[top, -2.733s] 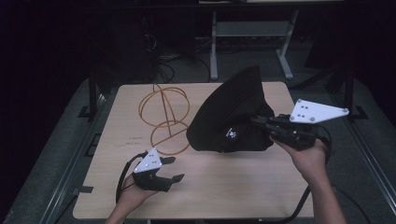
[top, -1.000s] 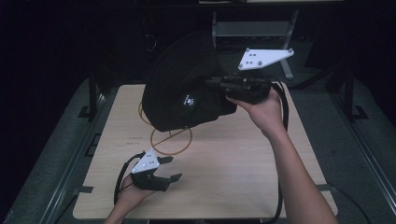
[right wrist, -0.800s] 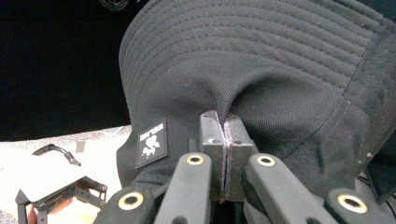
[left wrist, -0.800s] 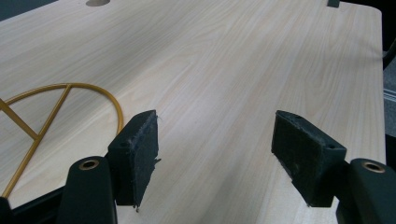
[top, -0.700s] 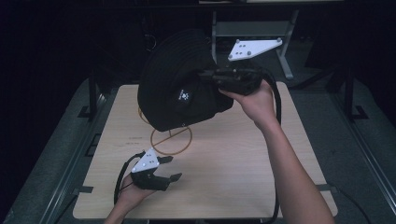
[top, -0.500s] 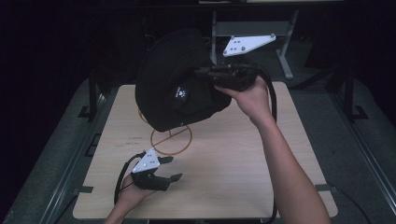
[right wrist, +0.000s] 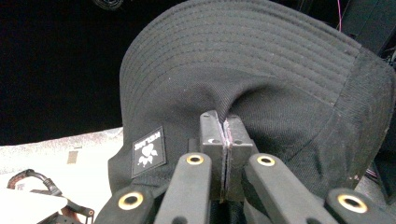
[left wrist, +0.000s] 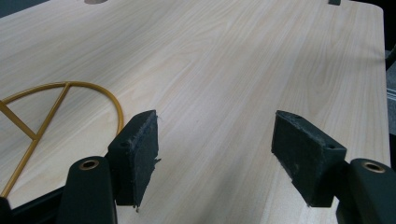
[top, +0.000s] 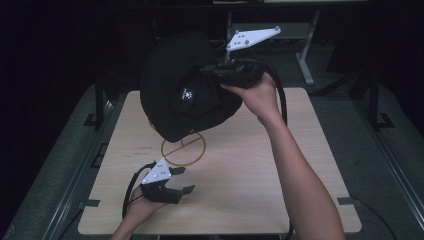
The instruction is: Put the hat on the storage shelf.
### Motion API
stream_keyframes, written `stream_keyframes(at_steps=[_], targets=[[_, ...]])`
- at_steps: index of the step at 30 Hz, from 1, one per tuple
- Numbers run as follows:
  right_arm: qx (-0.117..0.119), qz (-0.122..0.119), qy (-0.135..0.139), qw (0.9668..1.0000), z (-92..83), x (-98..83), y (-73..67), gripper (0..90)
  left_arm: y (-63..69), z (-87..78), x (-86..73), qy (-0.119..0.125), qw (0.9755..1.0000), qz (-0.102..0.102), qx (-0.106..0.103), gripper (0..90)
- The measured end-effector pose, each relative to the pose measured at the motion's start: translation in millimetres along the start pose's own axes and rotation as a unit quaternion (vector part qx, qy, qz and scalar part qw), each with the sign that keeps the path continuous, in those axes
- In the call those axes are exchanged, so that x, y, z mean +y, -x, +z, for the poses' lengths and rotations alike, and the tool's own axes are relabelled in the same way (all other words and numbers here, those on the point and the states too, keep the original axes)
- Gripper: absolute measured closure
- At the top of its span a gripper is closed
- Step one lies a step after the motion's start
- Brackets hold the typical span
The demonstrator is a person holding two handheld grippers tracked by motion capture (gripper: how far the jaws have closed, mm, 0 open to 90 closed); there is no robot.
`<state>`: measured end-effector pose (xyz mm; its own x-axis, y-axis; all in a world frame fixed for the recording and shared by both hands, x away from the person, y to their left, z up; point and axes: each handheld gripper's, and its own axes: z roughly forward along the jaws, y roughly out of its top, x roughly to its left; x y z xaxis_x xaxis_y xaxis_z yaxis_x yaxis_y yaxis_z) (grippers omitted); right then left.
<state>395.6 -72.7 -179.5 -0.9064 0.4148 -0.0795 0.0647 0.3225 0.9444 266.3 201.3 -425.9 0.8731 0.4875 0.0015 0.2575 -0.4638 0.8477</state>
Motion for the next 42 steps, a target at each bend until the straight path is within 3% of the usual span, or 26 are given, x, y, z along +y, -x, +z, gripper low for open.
stream_keyframes(at_steps=[25, 42], targets=[[0.006, 0.004, -0.019, 0.9998, 35.8, 13.4, 9.7, 89.0, -0.5, 2.7, 0.2, -0.001, 1.0, 0.004, -0.006, 31.3], [0.012, 0.024, -0.035, 0.999, 70.3, 15.4, 20.2, 88.9, -1.4, 3.1, -0.2, -0.003, 0.9999, 0.007, -0.007, 31.3]])
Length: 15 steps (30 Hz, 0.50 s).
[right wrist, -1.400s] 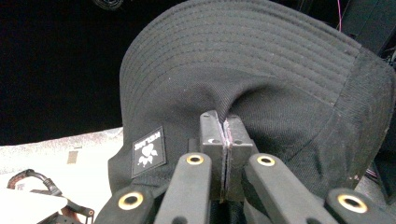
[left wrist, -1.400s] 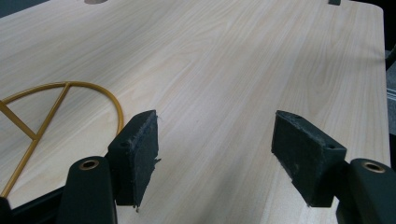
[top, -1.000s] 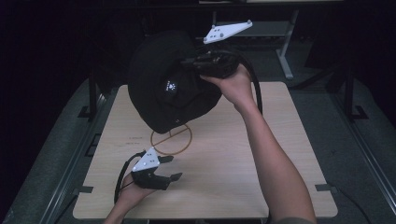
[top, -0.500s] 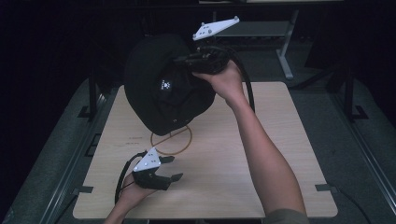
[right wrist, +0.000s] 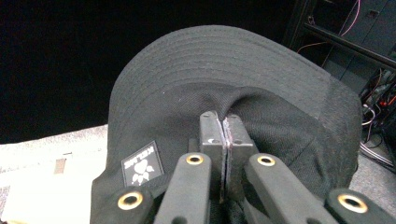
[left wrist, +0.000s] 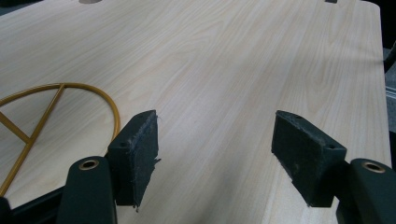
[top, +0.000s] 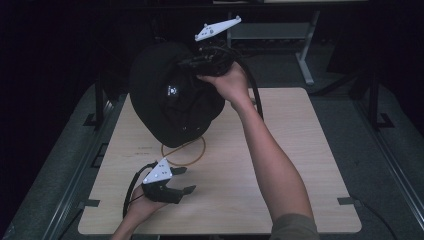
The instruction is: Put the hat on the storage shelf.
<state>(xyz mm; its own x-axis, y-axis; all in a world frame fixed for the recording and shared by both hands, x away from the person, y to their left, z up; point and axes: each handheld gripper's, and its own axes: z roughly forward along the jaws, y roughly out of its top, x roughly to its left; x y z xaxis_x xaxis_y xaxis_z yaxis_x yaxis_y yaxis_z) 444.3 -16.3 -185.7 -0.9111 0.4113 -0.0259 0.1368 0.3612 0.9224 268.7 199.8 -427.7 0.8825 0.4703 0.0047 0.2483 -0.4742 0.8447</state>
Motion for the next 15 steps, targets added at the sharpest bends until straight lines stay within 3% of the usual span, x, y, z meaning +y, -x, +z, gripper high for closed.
stream_keyframes(at_steps=[15], targets=[[0.004, 0.008, -0.03, 0.9995, 42.6, 3.4, 8.7, 88.5, 7.7, 6.9, 2.5, -0.011, 0.9995, 0.026, -0.014, 31.3]])
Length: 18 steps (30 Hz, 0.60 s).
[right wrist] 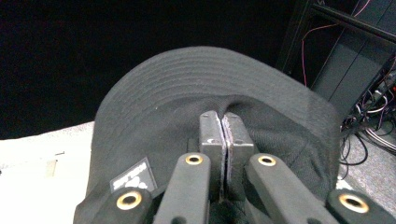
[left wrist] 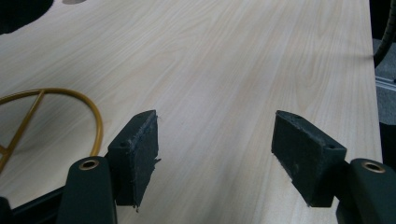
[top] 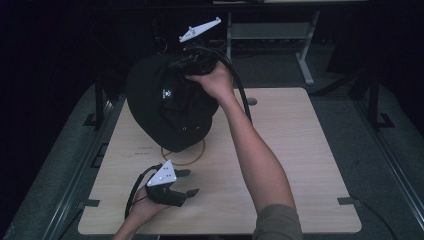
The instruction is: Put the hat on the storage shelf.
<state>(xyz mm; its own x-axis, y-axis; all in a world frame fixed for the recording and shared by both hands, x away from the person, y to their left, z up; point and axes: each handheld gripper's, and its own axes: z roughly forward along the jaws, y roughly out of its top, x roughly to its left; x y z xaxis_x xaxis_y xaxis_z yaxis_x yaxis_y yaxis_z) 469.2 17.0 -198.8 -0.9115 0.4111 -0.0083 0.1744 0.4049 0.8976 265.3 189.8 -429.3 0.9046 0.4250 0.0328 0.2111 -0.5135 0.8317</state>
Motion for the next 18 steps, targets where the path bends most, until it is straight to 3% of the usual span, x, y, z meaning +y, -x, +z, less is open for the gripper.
stream_keyframes(at_steps=[5, 10, 12, 13, 16, 18], targets=[[-0.007, -0.006, -0.026, 0.9996, 16.7, 4.6, 0.6, 88.4, 3.0, 3.1, 0.3, 0.001, 1.0, 0.005, -0.003, 31.3], [-0.019, -0.048, -0.066, 0.9965, 33.2, 12.0, -8.0, 86.7, 4.0, 4.0, 0.9, 0.002, 1.0, 0.006, -0.006, 31.3], [-0.026, -0.068, -0.08, 0.9941, 39.7, 14.4, -13.2, 78.3, 5.0, 3.7, 1.2, 0.0, 0.9999, 0.008, -0.007, 31.3], [-0.027, -0.069, -0.083, 0.9938, 42.7, 15.5, -15.3, 69.0, 5.6, 4.1, 1.1, 0.002, 0.9999, 0.009, -0.007, 31.3], [-0.022, -0.073, -0.099, 0.9922, 44.9, 14.6, -18.7, 66.8, 8.1, 3.9, 1.5, -0.001, 0.9999, 0.01, -0.008, 31.3], [-0.017, -0.068, -0.096, 0.9928, 42.4, 12.1, -18.8, 64.0, 9.1, 3.9, 1.5, -0.002, 0.9999, 0.009, -0.009, 31.3]])
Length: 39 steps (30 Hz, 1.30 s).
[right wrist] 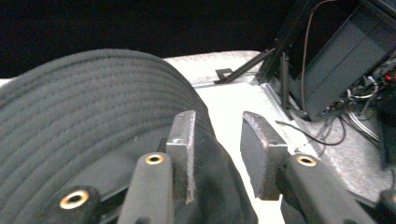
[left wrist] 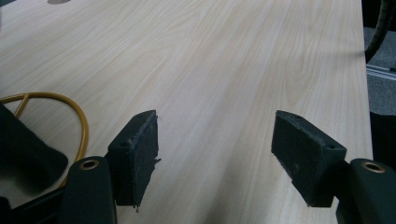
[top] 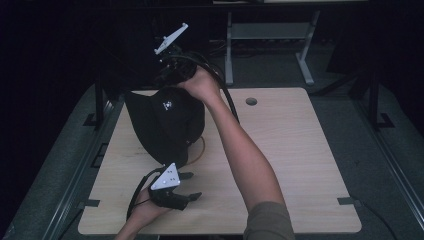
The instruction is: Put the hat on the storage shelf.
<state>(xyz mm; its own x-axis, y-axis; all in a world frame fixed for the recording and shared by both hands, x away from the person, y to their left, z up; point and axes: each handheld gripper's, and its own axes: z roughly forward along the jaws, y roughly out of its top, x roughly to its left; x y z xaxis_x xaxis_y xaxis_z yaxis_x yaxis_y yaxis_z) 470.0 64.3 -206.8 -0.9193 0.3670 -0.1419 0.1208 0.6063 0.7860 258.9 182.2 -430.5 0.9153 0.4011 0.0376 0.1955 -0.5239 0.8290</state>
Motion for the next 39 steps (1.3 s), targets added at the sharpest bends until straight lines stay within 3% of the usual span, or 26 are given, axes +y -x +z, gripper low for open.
stream_keyframes(at_steps=[5, 9, 16, 27, 31, 34, 39], targets=[[0.012, 0.022, 0.03, 0.9992, -13.8, -9.0, -0.2, 56.8, 2.4, -0.7, 0.4, -0.001, 1.0, 0.005, 0.001, 31.3], [0.017, 0.03, 0.036, 0.9988, -20.1, -15.9, -0.8, 53.8, 3.9, -1.6, 0.4, -0.005, 1.0, 0.007, 0.001, 31.3], [0.027, 0.059, 0.066, 0.9957, -40.1, -48.7, 3.7, 46.8, 5.0, -3.0, -0.6, 0.001, 1.0, -0.001, -0.001, 31.3], [0.025, 0.11, 0.09, 0.9895, -77.9, -94.9, 9.3, 38.1, 6.1, 0.8, -0.3, 0.003, 0.9999, -0.003, -0.01, 31.0], [0.022, 0.122, 0.09, 0.9881, -86.3, -109.9, 9.4, 35.5, 6.8, 1.1, -0.4, 0.006, 0.9999, -0.006, -0.013, 30.7], [0.018, 0.127, 0.091, 0.9876, -91.7, -119.9, 8.3, 34.6, 7.1, 0.7, -0.6, 0.001, 0.9999, 0.003, -0.012, 30.7], [0.008, 0.133, 0.097, 0.9863, -102.4, -134.9, 5.6, 33.0, 6.4, -0.1, -0.8, 0.007, 0.9999, -0.006, -0.011, 30.4]])
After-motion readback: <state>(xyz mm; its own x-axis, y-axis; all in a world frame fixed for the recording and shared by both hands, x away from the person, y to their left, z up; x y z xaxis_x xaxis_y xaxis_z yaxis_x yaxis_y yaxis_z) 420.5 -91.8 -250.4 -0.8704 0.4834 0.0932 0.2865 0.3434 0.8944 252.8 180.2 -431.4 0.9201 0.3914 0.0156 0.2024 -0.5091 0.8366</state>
